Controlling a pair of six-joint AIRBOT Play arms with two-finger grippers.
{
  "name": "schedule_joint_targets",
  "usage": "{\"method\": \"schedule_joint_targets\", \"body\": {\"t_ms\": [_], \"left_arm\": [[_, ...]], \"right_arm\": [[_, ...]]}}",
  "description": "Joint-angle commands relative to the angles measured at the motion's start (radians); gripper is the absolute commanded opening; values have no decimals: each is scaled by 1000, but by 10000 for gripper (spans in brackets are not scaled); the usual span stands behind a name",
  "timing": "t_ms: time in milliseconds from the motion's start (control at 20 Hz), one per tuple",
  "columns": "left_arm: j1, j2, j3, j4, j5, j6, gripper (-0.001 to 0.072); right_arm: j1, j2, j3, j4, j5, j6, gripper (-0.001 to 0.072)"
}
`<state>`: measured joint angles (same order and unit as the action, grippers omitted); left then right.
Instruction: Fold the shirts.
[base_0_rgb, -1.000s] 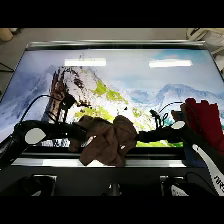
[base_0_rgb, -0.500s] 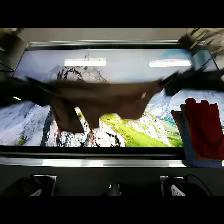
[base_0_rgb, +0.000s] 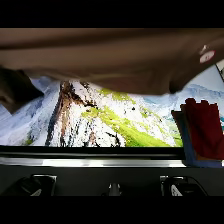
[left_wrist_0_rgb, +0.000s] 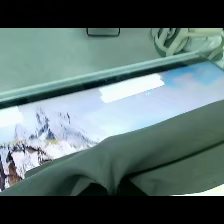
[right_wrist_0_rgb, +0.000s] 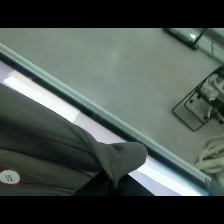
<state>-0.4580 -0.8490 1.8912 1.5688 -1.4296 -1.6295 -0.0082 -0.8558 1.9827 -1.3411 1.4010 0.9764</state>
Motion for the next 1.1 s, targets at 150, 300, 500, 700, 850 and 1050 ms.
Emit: {"method": "schedule_joint_targets", "body": {"t_ms": [150, 300, 500, 700, 850, 1050], "left_arm": [[2, -4, -586, -42, -5, 2, 33], [1, -25, -937, -141, 278, 3, 33], [2, -175, -1073, -236, 542, 6, 33], [2, -362, -988, -361, 578, 6, 42], [36, -411, -848, -295, 420, 6, 643], [189, -331, -681, 23, 111, 84, 644]], "right_arm": [[0, -112, -257, -105, 410, 6, 20], [0, -146, -627, -90, 104, 8, 20], [0, -312, -859, -11, -340, 110, 21], [0, -476, -859, 194, -473, 217, 22], [-2, -467, -819, 247, -477, 180, 550], [-1, -412, -686, 206, -125, 4, 606]]}}
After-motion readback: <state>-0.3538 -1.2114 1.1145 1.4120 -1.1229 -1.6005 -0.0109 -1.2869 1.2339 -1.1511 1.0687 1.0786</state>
